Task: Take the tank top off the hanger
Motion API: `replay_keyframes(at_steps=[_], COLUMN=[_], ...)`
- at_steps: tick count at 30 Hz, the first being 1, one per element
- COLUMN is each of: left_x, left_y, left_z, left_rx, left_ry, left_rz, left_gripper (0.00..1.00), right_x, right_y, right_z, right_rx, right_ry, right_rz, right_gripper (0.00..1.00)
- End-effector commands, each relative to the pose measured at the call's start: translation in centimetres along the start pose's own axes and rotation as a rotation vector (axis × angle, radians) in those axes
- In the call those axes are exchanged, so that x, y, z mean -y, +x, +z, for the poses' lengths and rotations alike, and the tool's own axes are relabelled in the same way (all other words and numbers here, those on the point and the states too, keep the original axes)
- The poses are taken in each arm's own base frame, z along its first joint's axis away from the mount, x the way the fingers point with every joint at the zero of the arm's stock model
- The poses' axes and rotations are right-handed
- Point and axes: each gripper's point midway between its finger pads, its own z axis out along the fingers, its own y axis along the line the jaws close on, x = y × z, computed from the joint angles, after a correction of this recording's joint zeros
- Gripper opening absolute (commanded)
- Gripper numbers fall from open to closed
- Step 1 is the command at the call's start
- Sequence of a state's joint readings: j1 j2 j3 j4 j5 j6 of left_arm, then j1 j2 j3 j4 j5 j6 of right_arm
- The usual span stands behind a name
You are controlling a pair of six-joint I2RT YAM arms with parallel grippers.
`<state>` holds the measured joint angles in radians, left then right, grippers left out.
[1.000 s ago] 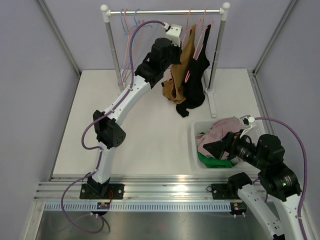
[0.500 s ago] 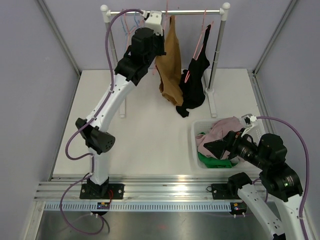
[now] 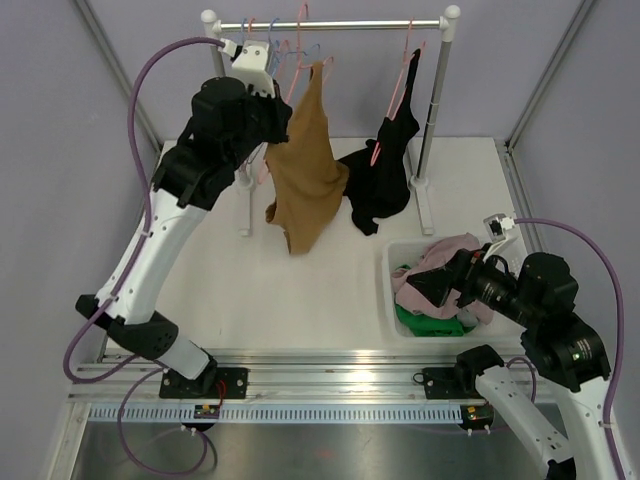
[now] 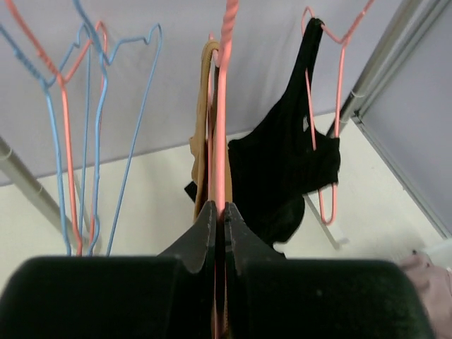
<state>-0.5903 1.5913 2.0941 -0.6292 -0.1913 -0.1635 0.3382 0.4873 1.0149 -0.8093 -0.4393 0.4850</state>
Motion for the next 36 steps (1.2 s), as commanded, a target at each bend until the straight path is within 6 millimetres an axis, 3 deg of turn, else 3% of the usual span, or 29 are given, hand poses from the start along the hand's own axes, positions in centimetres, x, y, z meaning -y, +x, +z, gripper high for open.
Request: replay_keyframes(at_steps=[1,3,4,7,11,14,15,20,21,23,24,28,29,30,36], left_x=[1.4,1.7,1.9,3.3,3.8,3.7,3.3,2.7,2.6,2.4,2.3,2.0,2.1,2.3,2.1], left_y=[-2.2,-1.4,-0.8,0.7,5.9,8.7,10.6,14.5,15.8,16.1,17.2,18.4,18.6,18.8,19.4], left_z=[-5.9,-7.6,-9.8,-13.2,-18.8,-20.6,-21.3,-22.9,-22.7,-23.4,-23.1,-23.2,-23.2,-23.1,-22.8], left_rx=[0.055,0.041,0.042,0.048,0.063,0.051,0.037,0.014,-0.008,0.008,-0.01,-0.018,-0.027,-0.036,-0.046], left_ry=[0.119,0.153,0.192,0.311,0.432,0.463,0.462,0.473,0.468,0.473,0.461,0.451,0.456,0.464,0.45], left_rz=[-0.051,-0.065,-0.072,-0.107,-0.207,-0.271,-0.286,-0.374,-0.386,-0.424,-0.437,-0.485,-0.49,-0.489,-0.494], left_gripper=[0.0,0.0,0.0,0.0,0.0,0.0,0.0,0.0,0.0,0.0,0.0,0.0,0.0,0.0,0.0], right_x=[-1.4,-1.8,-2.1,-3.8,-6.0,-6.1,-5.6,-5.9,-5.8,-5.0,-5.3,-4.7,-4.5,-5.6,-5.8], right_y=[-2.1,-2.7,-3.1,-4.1,-5.7,-6.0,-6.0,-5.8,-5.8,-5.0,-5.1,-3.7,-2.6,-2.1,-0.3], right_z=[0.0,0.6,0.7,1.8,3.7,6.1,7.3,10.9,11.8,14.3,14.8,18.1,19.4,19.7,23.2], right_rx=[0.04,0.039,0.043,0.033,0.041,0.01,-0.006,0.047,0.052,0.066,0.074,0.063,0.033,0.015,-0.026], right_ry=[-0.04,-0.058,-0.071,-0.165,-0.321,-0.381,-0.375,-0.334,-0.304,-0.194,-0.184,-0.059,-0.036,-0.058,-0.031], right_rz=[-0.062,-0.068,-0.072,-0.061,-0.033,0.031,0.06,0.064,0.054,0.057,0.05,0.021,0.006,-0.026,-0.087], right_gripper=[0.9,0.91,0.91,0.94,0.99,1.0,0.99,0.99,0.97,0.88,0.83,0.8,0.8,0.8,0.79])
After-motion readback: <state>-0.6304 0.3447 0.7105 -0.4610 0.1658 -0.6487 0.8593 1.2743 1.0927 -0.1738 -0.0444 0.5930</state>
